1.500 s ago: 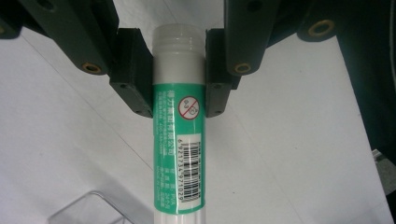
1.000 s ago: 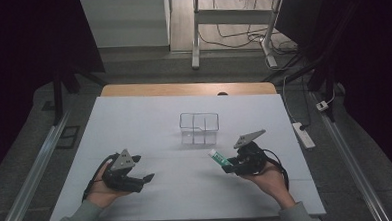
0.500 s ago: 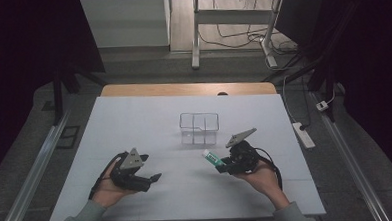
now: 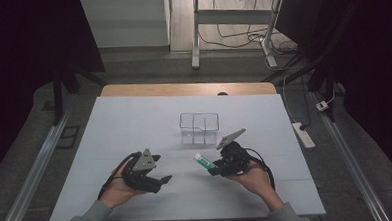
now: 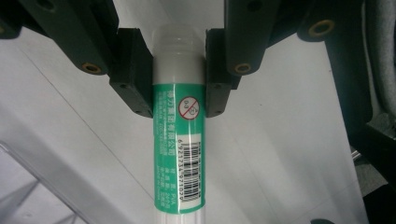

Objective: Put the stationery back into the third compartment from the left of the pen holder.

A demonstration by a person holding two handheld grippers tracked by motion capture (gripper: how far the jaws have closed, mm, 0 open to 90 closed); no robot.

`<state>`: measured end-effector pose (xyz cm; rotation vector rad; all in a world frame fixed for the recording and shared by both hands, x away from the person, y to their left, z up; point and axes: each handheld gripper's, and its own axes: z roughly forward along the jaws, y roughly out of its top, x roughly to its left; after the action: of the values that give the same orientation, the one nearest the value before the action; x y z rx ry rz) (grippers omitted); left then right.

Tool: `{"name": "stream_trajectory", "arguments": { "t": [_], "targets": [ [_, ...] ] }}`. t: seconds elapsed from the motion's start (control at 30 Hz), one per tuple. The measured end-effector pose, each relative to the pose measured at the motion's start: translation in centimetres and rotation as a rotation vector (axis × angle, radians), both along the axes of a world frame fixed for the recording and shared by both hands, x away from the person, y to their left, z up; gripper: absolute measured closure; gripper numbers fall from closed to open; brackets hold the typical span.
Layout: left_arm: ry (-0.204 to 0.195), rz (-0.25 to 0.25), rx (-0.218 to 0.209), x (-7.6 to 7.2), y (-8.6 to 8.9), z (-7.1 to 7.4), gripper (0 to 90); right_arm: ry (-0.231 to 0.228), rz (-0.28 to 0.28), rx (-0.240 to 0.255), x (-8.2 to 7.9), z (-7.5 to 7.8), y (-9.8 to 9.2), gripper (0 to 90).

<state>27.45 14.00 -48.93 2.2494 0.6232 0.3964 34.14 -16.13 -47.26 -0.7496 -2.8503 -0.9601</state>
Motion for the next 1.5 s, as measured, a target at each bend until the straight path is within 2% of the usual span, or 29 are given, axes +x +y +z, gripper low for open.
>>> {"name": "stream_trajectory", "arguments": {
  "t": [0.3, 0.6, 0.93, 1.23, 1.33, 1.5],
  "targets": [
    [-0.017, -0.038, 0.027, -0.1, -1.2, 0.0, 22.7, 0.010, 0.016, -0.030, 0.2, -0.5, 1.1, 64.6],
    [-0.036, -0.085, 0.084, -0.2, -2.7, 0.0, 23.0, 0.032, 0.030, -0.050, 0.1, -0.9, 2.0, 64.5],
    [-0.059, -0.128, 0.126, -0.2, -4.4, 0.0, 23.3, 0.052, 0.058, -0.067, -0.2, -1.2, 2.8, 64.6],
    [-0.073, -0.143, 0.136, 0.1, -5.4, -0.1, 24.2, 0.084, 0.084, -0.079, -0.2, -1.5, 3.0, 64.5],
    [-0.084, -0.150, 0.144, 0.2, -5.7, -0.1, 24.5, 0.085, 0.110, -0.087, -0.2, -1.5, 3.2, 64.5],
    [-0.105, -0.167, 0.145, 0.2, -6.1, -0.1, 26.3, 0.090, 0.120, -0.095, -0.3, -1.7, 3.4, 64.5]
  ]
}}
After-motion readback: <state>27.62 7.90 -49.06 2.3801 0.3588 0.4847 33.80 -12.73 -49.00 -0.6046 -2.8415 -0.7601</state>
